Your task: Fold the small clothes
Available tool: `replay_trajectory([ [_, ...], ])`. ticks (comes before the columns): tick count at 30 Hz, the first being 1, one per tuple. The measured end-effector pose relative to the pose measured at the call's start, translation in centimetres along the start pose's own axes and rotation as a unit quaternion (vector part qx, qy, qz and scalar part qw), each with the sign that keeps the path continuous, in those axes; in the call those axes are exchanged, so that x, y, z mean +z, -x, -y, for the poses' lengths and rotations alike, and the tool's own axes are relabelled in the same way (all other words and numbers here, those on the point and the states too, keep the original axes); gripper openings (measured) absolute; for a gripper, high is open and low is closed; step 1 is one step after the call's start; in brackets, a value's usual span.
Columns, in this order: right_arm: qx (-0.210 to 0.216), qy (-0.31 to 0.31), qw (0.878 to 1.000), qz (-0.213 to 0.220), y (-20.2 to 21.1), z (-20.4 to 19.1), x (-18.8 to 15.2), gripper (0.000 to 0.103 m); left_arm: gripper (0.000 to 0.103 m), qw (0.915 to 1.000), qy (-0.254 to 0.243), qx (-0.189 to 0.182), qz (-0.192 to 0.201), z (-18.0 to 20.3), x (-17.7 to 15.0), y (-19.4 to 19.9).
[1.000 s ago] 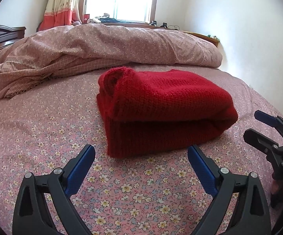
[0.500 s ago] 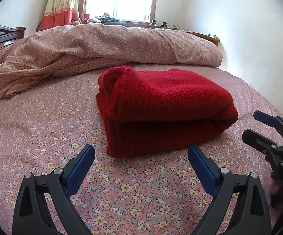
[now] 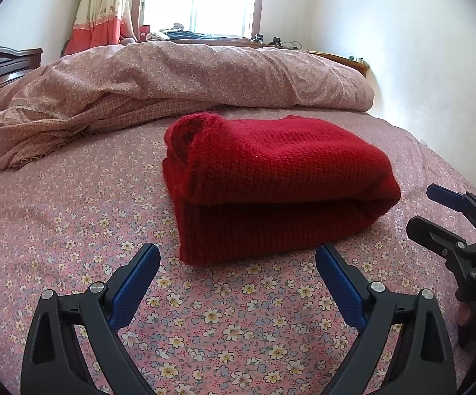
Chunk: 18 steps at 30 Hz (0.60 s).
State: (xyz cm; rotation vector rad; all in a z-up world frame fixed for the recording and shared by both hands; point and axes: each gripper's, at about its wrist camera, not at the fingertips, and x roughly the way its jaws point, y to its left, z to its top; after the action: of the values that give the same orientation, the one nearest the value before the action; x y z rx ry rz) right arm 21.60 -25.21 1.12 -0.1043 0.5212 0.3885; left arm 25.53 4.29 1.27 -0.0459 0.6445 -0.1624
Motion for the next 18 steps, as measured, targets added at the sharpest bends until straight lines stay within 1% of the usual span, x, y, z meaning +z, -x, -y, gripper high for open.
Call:
replay_trajectory([
  [18,0.0,0.003,1.0,-0.003,-0.16,-0.02,-0.2,0.103,0.092,1.0,0.003,-0.002,-0.003,-0.23,0.08,-0.08],
])
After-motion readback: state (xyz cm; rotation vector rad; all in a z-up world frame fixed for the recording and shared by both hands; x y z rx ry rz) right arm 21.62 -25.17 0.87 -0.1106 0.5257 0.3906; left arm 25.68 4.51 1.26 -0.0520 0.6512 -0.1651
